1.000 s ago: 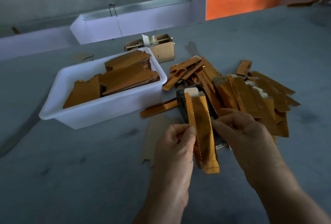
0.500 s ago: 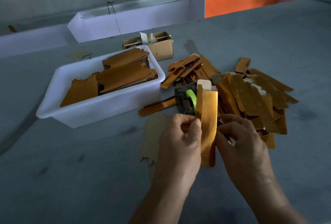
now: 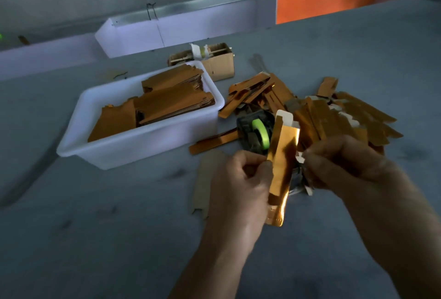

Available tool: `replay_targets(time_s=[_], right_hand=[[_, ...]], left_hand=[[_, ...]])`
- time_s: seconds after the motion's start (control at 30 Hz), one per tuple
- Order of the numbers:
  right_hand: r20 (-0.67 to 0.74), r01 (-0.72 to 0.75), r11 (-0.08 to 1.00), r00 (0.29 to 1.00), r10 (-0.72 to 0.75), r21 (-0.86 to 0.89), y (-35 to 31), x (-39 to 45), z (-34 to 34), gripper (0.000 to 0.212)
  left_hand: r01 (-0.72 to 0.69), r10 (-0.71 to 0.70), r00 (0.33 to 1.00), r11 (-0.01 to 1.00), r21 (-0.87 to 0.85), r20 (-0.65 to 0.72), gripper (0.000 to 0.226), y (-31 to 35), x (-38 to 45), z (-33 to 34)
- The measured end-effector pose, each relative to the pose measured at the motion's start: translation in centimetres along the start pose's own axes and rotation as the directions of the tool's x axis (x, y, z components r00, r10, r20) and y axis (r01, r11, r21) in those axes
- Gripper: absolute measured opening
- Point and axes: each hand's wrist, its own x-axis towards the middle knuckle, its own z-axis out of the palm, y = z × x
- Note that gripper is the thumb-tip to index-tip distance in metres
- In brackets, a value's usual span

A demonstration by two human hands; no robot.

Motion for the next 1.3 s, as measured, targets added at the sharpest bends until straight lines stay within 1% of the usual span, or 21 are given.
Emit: replay_targets(time_s=[0.03, 0.07, 0.13, 0.27, 0.43, 0.53, 0.7, 0.77, 0.9, 1.0, 1.17, 1.23, 1.3], right_hand=[[0.069, -0.021, 0.999, 0.997, 0.017, 0.05, -0.1, 0.0, 0.0, 0.018], [0.116, -0.013, 0.999, 0.993, 0.009, 0.033, -0.1, 0.0, 0.0, 0.022], [0.174, 0.021, 0.999, 0.985, -0.017, -0.025, 0.2, 0.1, 0.4, 0.022], [0.202, 0.084, 0.99, 0.978, -0.059, -0.114, 0.4, 0.2, 0.8, 0.016], [0.152, 0.121, 0.947, 0.985, -0.078, -0.299, -0.2, 0.1, 0.9, 0.027], [0.098, 0.101, 0.942, 0.992, -0.073, -0.32, -0.2, 0.1, 1.0, 0.029], [0.072, 0.089, 0.925, 0.995, -0.068, -0.369, -0.3, -0.1, 1.2, 0.027], [0.061, 0.097, 0.909, 0.995, -0.079, -0.406, -0.2, -0.1, 1.2, 0.027], [0.04, 0.089, 0.871, 0.996, -0.08, -0.483, -0.4, -0.2, 1.7, 0.027], [0.023, 0.084, 0.836, 0.996, -0.086, -0.542, -0.7, -0.3, 2.1, 0.027], [-0.023, 0.049, 0.782, 0.996, -0.082, -0.621, -1.6, -0.4, 2.3, 0.028], [-0.023, 0.033, 0.769, 0.998, -0.062, -0.639, -1.9, -0.3, 2.3, 0.031], [-0.016, 0.027, 0.76, 0.999, -0.049, -0.649, -2.1, -0.4, 2.5, 0.034]], left_hand=[[0.005, -0.005, 1.0, 1.0, -0.014, 0.004, 0.008, 0.0, -0.2, -0.1], [0.011, -0.011, 1.0, 1.0, -0.022, 0.006, 0.008, -0.1, -0.5, -0.2], [0.022, -0.022, 1.0, 0.999, -0.04, 0.008, 0.008, -0.1, -0.8, -0.3], [0.04, -0.038, 0.999, 0.998, -0.058, 0.036, 0.008, 0.2, -1.0, -0.7], [0.075, -0.064, 0.993, 0.99, -0.116, 0.1, 0.009, 0.6, -1.3, -0.8], [0.079, -0.063, 0.99, 0.988, -0.13, 0.124, 0.01, 0.7, -1.5, -0.8], [0.09, -0.073, 0.985, 0.99, -0.105, 0.155, 0.011, 1.0, -1.6, -1.0], [0.085, -0.065, 0.982, 0.991, -0.107, 0.175, 0.015, 1.1, -1.7, -1.0], [0.051, -0.037, 0.992, 0.991, -0.121, 0.117, 0.012, 0.7, -1.7, -0.9], [0.019, -0.011, 0.998, 0.993, -0.119, 0.068, 0.014, 0.4, -1.8, -0.7], [-0.109, 0.101, 0.989, 0.991, -0.075, -0.108, 0.016, -0.1, -2.4, 0.5], [-0.147, 0.139, 0.981, 0.988, -0.048, -0.134, 0.015, -0.2, -2.7, 0.7], [-0.147, 0.136, 0.981, 0.986, -0.077, -0.136, 0.014, -0.3, -2.9, 0.6]])
